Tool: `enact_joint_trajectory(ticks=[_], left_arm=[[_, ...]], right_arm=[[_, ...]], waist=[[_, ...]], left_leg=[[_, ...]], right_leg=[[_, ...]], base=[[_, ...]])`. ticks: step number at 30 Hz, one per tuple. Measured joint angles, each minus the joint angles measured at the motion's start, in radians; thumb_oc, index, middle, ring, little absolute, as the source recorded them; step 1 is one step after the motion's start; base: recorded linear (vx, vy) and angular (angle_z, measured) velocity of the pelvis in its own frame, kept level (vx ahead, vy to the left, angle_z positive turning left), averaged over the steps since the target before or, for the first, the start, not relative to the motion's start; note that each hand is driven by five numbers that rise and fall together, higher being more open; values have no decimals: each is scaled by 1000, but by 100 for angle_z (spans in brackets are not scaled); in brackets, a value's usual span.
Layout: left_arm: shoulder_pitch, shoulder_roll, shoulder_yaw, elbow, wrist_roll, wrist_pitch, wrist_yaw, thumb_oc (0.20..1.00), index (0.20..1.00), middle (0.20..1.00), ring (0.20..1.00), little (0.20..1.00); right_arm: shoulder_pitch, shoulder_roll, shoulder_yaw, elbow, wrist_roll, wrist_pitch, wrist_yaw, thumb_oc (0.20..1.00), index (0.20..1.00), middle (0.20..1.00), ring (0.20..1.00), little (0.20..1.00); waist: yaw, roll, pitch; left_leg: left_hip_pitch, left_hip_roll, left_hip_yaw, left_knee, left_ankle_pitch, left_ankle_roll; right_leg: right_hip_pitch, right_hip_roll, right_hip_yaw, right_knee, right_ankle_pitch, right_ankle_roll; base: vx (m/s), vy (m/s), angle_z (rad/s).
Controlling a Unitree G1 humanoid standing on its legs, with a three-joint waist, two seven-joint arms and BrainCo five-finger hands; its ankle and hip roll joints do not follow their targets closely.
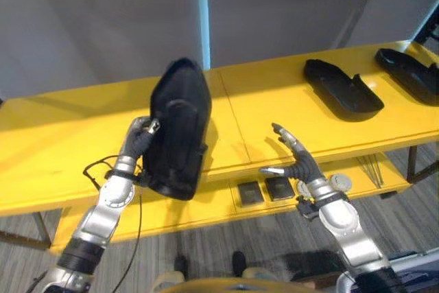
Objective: Move parts from the plastic box to the shelf.
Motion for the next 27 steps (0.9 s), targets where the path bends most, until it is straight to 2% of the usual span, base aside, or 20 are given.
enact_joint_trajectory(ticks=[2,4,6,9,14,18,26,27], left_arm=[[-11,7,44,40,-2,18,6,200,200,200,200,200],[-14,7,75,51,-11,28,11,200,200,200,200,200],[-60,14,90,127,-34,38,34,200,200,200,200,200],[-170,36,91,250,-98,46,75,200,200,200,200,200],[-343,47,55,411,-197,52,116,200,200,200,200,200],[-467,70,-11,496,-206,59,124,200,200,200,200,200],[-505,73,-37,543,-194,91,140,200,200,200,200,200],[-505,75,-36,543,-194,93,140,401,401,401,401,401]], right_arm=[[59,1,6,-8,28,1,37,1000,1000,1000,1000,1000],[92,1,6,-32,34,1,49,1000,1000,1000,1000,1000],[113,3,13,-38,54,1,78,1000,1000,1000,1000,1000],[115,2,24,-38,95,1,104,1000,1000,1000,1000,1000],[91,-8,76,-38,119,0,110,1000,1000,1000,1000,1000],[63,-14,109,-60,136,-6,111,1000,1000,1000,1000,1000],[17,-74,133,-104,134,-23,111,1000,1000,1000,1000,1000],[17,-79,132,-104,134,-23,111,1000,1000,1000,1000,1000]], waist=[[-9,-11,-6],[-21,-22,-12],[-32,-30,-16],[-45,-36,-18],[-92,-33,7],[-99,-30,30],[-94,-25,90],[-92,-25,90]], left_leg=[[17,-33,34,-18,30,20],[13,-55,47,-18,24,33],[11,-68,52,-18,26,40],[-41,-72,70,-12,42,54],[-105,-63,75,-13,56,47],[-161,-47,79,-18,61,24],[-187,-14,84,-18,73,11],[-184,-11,86,-18,71,9]], right_leg=[[0,-34,29,0,-3,27],[-9,-57,35,-1,1,47],[-16,-69,45,-1,6,69],[-70,-72,58,-1,22,83],[-137,-61,58,-2,35,80],[-197,-46,60,-2,45,76],[-229,-13,60,1,54,60],[-227,-10,62,0,53,58]], base=[[98,66,-29],[40,45,-12],[-62,33,-3],[-100,22,-12],[-98,9,-6],[-60,-23,-6],[-7,-16,-4],[12,-25,-5]])
